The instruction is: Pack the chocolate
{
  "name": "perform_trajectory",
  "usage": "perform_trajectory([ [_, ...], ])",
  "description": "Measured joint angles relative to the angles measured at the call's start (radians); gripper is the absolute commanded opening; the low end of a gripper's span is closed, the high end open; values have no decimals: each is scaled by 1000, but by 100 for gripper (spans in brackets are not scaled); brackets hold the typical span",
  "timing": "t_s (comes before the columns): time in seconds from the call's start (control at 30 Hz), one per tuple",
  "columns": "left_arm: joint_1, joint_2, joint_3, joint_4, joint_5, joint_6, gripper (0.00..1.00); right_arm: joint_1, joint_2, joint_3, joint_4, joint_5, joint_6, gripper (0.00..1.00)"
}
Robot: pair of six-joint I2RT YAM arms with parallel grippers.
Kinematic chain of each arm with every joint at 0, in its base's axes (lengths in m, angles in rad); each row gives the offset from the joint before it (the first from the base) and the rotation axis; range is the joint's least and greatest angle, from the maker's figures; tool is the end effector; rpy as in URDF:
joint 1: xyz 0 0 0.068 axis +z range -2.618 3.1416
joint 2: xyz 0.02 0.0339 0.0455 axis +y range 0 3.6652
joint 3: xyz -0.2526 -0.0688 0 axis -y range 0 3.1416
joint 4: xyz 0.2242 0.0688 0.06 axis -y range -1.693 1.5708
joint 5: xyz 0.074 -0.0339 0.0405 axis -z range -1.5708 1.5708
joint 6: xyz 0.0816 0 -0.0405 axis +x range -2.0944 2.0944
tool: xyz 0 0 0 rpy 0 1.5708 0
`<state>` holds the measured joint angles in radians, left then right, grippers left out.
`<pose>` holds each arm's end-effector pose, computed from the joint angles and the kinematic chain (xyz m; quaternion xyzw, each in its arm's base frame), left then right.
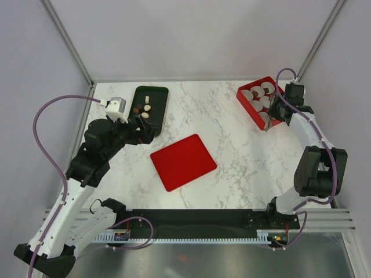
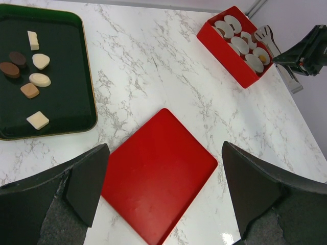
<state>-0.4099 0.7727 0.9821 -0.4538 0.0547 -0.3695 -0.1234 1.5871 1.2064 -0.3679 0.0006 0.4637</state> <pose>0.1787 -0.0825 0.3575 0.0327 0.7872 -0.2537 0.5611 0.3658 -0.0454 0.2326 0.2654 0.8774 0.0674 0.3939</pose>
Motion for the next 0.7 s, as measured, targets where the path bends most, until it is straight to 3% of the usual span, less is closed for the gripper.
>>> perform_trajectory([
  [0.7,0,0,0,0,0,0,100,-32,83,0,6,-77,-1,38],
])
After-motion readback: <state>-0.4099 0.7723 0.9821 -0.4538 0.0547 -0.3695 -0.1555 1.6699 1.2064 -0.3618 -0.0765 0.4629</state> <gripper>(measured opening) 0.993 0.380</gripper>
